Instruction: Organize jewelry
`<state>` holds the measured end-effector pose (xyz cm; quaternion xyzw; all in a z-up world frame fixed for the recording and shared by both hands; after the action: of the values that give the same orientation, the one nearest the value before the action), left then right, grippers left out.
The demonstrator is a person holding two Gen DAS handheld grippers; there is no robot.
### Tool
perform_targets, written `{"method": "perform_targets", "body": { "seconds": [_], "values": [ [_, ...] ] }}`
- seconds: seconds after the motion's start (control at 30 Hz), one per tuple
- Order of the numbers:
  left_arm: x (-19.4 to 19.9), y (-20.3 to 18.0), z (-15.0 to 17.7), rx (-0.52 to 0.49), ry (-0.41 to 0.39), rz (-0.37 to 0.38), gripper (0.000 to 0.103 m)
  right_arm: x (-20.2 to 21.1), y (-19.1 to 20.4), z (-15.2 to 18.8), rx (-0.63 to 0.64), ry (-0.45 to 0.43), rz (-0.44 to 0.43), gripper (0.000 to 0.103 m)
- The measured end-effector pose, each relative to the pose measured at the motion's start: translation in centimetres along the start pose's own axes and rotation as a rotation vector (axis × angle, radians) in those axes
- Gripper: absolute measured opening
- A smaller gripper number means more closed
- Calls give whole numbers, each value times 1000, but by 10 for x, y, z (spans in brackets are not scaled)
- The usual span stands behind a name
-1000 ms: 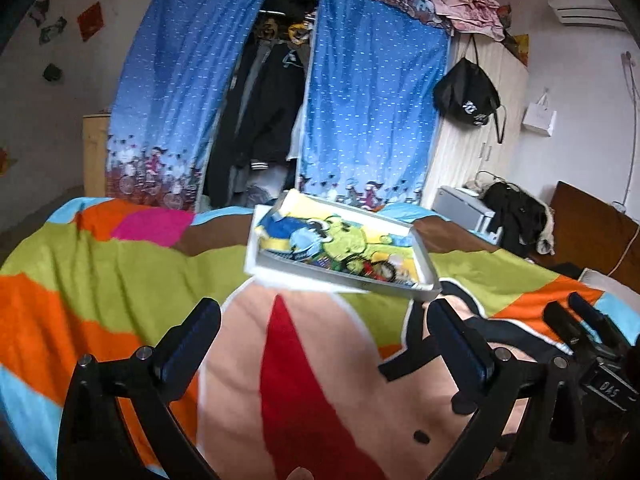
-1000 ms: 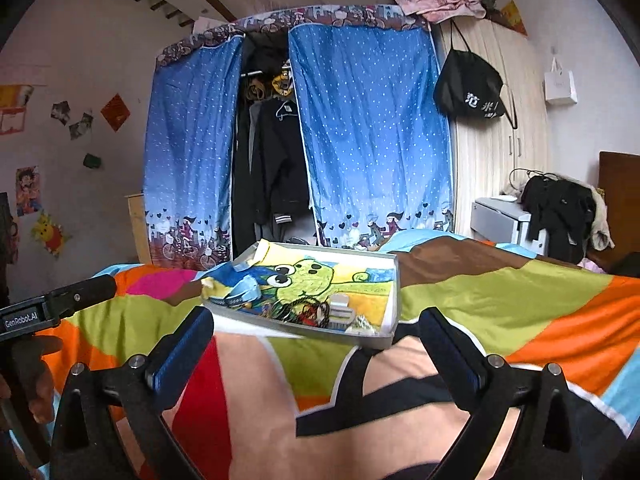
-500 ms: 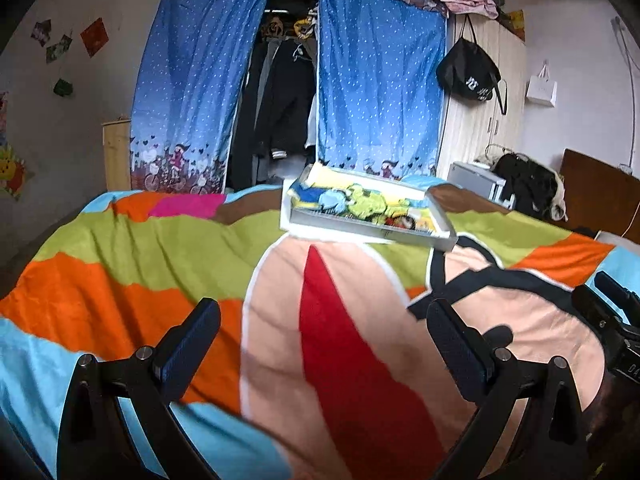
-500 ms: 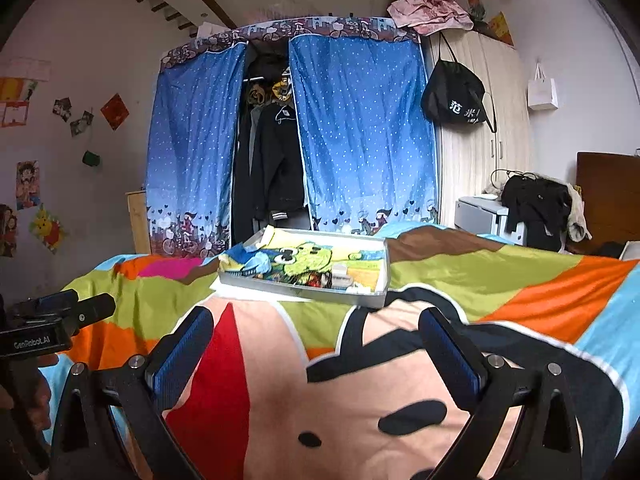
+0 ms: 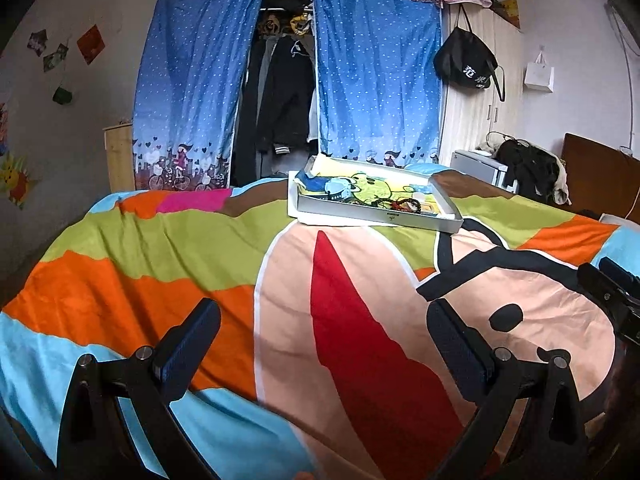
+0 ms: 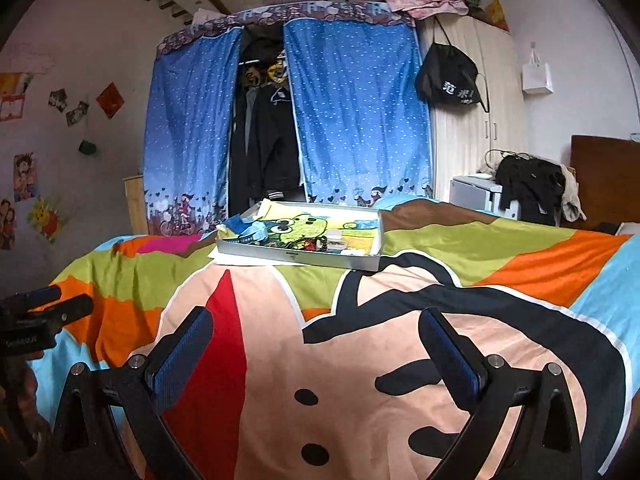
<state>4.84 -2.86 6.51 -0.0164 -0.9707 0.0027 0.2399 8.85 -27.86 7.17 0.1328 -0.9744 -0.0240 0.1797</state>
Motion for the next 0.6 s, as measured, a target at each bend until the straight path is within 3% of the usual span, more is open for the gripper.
{"method": "perform_targets", "body": {
  "seconds": [0.6],
  "values": [
    [-3,1,2,-13,0,7,101,-2,0,6,-10,20,-9,103]
  ]
}}
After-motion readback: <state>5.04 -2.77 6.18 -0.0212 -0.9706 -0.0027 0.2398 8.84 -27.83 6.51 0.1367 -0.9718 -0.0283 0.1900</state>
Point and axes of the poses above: each gripper's, at about its wrist camera, not at the fingertips, and x roughly against the way its jaws point, y to its left, z to its underside, the point moved 4 cm from there along -x, roughly the way its jaws point, and after that the axes turned 3 degrees about -x, right-handed, at the moved point
